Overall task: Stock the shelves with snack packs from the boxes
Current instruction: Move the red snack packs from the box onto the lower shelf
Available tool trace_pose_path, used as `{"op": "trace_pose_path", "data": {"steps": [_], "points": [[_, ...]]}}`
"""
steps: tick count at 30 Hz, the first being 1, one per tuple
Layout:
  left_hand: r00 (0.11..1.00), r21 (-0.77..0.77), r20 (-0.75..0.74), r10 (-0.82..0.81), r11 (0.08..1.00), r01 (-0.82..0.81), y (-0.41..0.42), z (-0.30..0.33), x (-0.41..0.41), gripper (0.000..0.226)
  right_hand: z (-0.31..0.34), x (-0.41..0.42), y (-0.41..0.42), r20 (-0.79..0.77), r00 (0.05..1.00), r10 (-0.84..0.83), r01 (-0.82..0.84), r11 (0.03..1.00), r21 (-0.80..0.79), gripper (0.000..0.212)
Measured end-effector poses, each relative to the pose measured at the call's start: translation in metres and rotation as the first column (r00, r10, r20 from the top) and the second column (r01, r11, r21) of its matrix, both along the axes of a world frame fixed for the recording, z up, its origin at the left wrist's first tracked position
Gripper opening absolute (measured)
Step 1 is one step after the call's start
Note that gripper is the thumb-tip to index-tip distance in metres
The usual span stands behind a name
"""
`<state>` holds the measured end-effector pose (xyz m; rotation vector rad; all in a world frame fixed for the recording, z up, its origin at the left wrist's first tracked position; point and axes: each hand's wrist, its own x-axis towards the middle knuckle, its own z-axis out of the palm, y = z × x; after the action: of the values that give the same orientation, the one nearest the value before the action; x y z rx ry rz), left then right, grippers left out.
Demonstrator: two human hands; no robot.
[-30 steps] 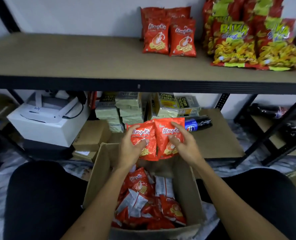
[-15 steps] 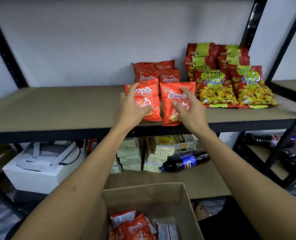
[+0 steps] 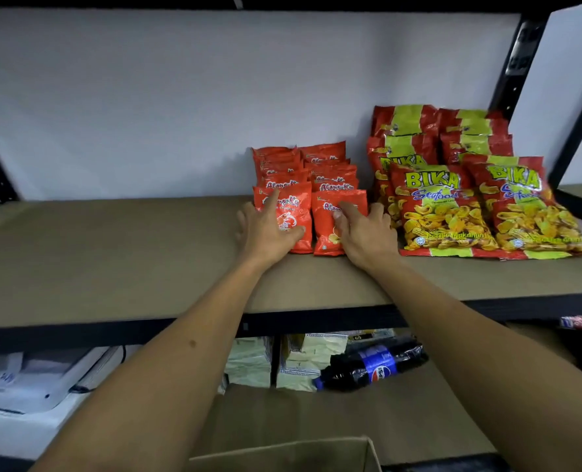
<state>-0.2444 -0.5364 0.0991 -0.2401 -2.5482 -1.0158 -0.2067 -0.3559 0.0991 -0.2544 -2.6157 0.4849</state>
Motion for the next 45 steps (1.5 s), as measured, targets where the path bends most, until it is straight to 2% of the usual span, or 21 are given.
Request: {"op": "trace_pose_path", "data": {"steps": [2, 5, 9, 11, 16, 19, 21, 23, 25, 27, 29, 32, 34, 36, 38, 39, 42, 45], "points": [[0.997, -0.040, 0.073, 0.038, 0.999, -0.035, 0.001, 0.000, -0.017, 0.091, -0.001, -0.014, 0.001, 0.030, 1.000, -0.008, 0.007, 1.000, 0.002, 0.050], [0.995, -0.041, 0.096, 0.041, 0.998, -0.037, 0.003, -0.001, -0.030, 0.089, -0.005, -0.029, 0.004, 0.016, 1.000, -0.013, 0.013, 1.000, -0.028, 0.051], [0.998, 0.083, 0.054, 0.042, 0.995, -0.046, 0.006, -0.003, -0.028, 0.086, -0.004, -0.029, 0.008, -0.222, 0.974, -0.052, 0.037, 0.997, -0.070, 0.048], [0.999, 0.091, -0.012, 0.051, 0.995, -0.050, 0.003, 0.000, -0.020, 0.083, 0.001, -0.021, 0.009, -0.319, 0.946, -0.051, 0.031, 0.997, -0.070, 0.046], [0.969, -0.103, -0.237, 0.069, 0.990, -0.096, -0.015, 0.003, 0.030, 0.064, -0.002, 0.020, -0.002, -0.512, 0.858, -0.023, 0.015, 1.000, -0.020, 0.049], [0.890, -0.248, -0.456, -0.015, 0.962, -0.110, -0.028, -0.010, 0.062, 0.042, -0.029, 0.048, -0.025, -0.541, 0.841, -0.007, 0.006, 1.000, -0.002, 0.041], [0.866, -0.352, -0.492, -0.090, 0.931, -0.102, -0.036, -0.034, 0.083, 0.046, -0.057, 0.069, -0.039, -0.532, 0.847, 0.017, -0.022, 1.000, -0.003, 0.041], [0.891, -0.429, -0.436, -0.130, 0.900, -0.078, -0.044, -0.069, 0.111, 0.058, -0.097, 0.096, -0.049, -0.493, 0.868, 0.061, -0.095, 0.994, -0.044, 0.042], [0.922, -0.385, -0.350, -0.167, 0.923, 0.021, -0.052, -0.114, 0.142, 0.056, -0.146, 0.128, -0.058, -0.406, 0.908, 0.101, -0.172, 0.975, -0.143, 0.037], [0.964, -0.289, -0.195, -0.180, 0.950, 0.119, -0.065, -0.164, 0.171, 0.052, -0.189, 0.158, -0.066, -0.210, 0.969, 0.126, -0.182, 0.945, -0.273, 0.039], [0.990, -0.180, 0.027, -0.135, 0.974, 0.138, -0.083, -0.213, 0.195, 0.046, -0.225, 0.180, -0.071, 0.049, 0.988, 0.143, -0.113, 0.914, -0.388, 0.040], [0.932, -0.086, 0.361, -0.015, 0.995, 0.049, -0.110, -0.267, 0.219, 0.039, -0.270, 0.203, -0.069, 0.376, 0.921, 0.098, 0.126, 0.840, -0.527, 0.032], [0.825, -0.032, 0.564, 0.023, 0.999, -0.006, -0.122, -0.293, 0.228, 0.033, -0.291, 0.220, -0.065, 0.560, 0.821, 0.113, 0.263, 0.796, -0.545, 0.023], [0.728, -0.010, 0.685, 0.016, 1.000, -0.013, -0.129, -0.316, 0.233, 0.029, -0.308, 0.237, -0.065, 0.691, 0.693, 0.206, 0.324, 0.767, -0.554, 0.010], [0.683, -0.031, 0.730, 0.030, 0.999, -0.012, -0.134, -0.336, 0.236, 0.031, -0.322, 0.240, -0.071, 0.705, 0.663, 0.252, 0.313, 0.762, -0.567, 0.017], [0.673, -0.064, 0.738, 0.051, 0.998, -0.006, -0.135, -0.344, 0.236, 0.033, -0.330, 0.238, -0.075, 0.697, 0.672, 0.252, 0.303, 0.765, -0.569, 0.008], [0.610, -0.139, 0.786, 0.099, 0.990, 0.019, -0.143, -0.368, 0.230, 0.032, -0.358, 0.225, -0.088, 0.658, 0.710, 0.250, 0.291, 0.747, -0.598, 0.023], [0.554, -0.218, 0.821, 0.139, 0.973, 0.078, -0.156, -0.409, 0.220, 0.037, -0.362, 0.220, -0.106, 0.615, 0.750, 0.243, 0.263, 0.744, -0.614, 0.028]]}}
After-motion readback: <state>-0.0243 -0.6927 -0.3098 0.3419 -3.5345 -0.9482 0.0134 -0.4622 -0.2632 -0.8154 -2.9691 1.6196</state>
